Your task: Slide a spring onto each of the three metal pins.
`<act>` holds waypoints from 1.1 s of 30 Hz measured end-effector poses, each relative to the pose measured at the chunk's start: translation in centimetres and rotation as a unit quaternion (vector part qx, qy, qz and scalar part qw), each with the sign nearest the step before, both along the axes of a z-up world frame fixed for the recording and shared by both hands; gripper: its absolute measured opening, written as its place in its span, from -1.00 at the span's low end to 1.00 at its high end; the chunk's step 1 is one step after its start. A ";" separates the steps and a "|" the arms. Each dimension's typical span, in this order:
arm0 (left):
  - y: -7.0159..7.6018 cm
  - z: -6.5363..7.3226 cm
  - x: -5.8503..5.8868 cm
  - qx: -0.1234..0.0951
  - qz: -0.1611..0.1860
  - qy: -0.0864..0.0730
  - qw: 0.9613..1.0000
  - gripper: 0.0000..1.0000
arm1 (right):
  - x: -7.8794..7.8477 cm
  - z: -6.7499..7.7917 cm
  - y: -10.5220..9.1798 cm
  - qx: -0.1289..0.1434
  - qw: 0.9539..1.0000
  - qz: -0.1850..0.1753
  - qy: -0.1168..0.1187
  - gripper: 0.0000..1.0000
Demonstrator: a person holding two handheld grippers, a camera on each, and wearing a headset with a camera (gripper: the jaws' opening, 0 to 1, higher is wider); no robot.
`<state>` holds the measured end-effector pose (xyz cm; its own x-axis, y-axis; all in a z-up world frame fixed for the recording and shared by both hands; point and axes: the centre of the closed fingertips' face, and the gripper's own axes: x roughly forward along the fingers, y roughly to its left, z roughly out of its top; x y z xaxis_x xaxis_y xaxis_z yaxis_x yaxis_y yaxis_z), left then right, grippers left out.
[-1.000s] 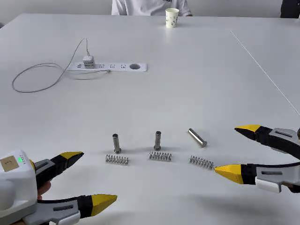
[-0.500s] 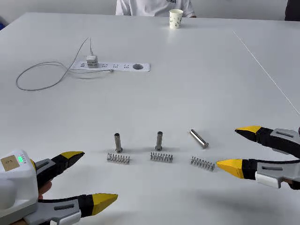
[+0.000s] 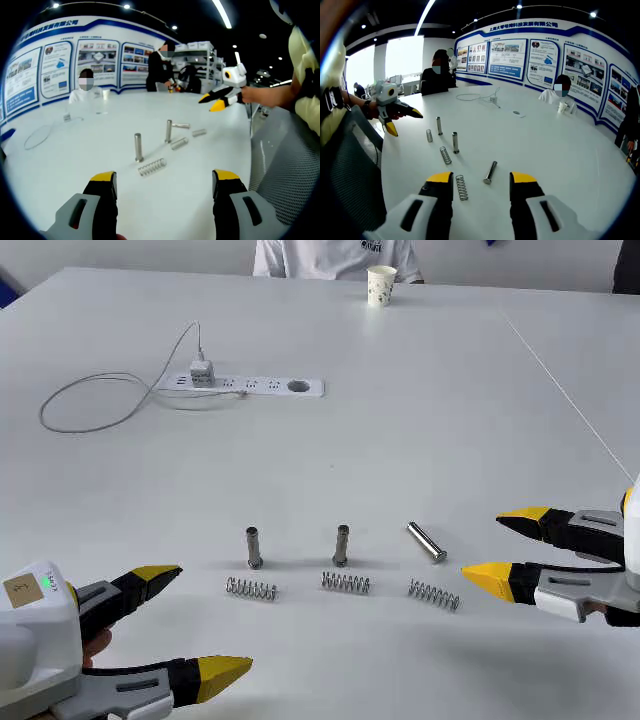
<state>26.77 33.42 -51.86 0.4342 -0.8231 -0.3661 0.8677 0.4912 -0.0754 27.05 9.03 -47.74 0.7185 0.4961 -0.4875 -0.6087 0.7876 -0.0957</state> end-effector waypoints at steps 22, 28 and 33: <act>-0.4 0.0 0.0 -0.002 -0.011 0.001 1.000 0.58 | 3.4 -0.2 0.3 -0.031 0.999 -0.036 0.014 -0.35; -0.4 0.0 0.1 0.000 -0.013 0.002 1.000 0.58 | 4.1 -0.4 0.1 -0.036 0.998 -0.043 0.019 -0.37; -0.5 0.1 0.1 0.000 -0.014 0.001 1.000 0.58 | 4.6 -0.7 -0.1 -0.038 0.998 -0.048 0.024 -0.38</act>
<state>26.87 32.91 -51.80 0.4106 -0.8347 -0.3670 0.8806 0.4674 -0.0778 31.60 8.92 -48.48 0.7366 0.3854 -0.5558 -0.5353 0.8345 -0.1308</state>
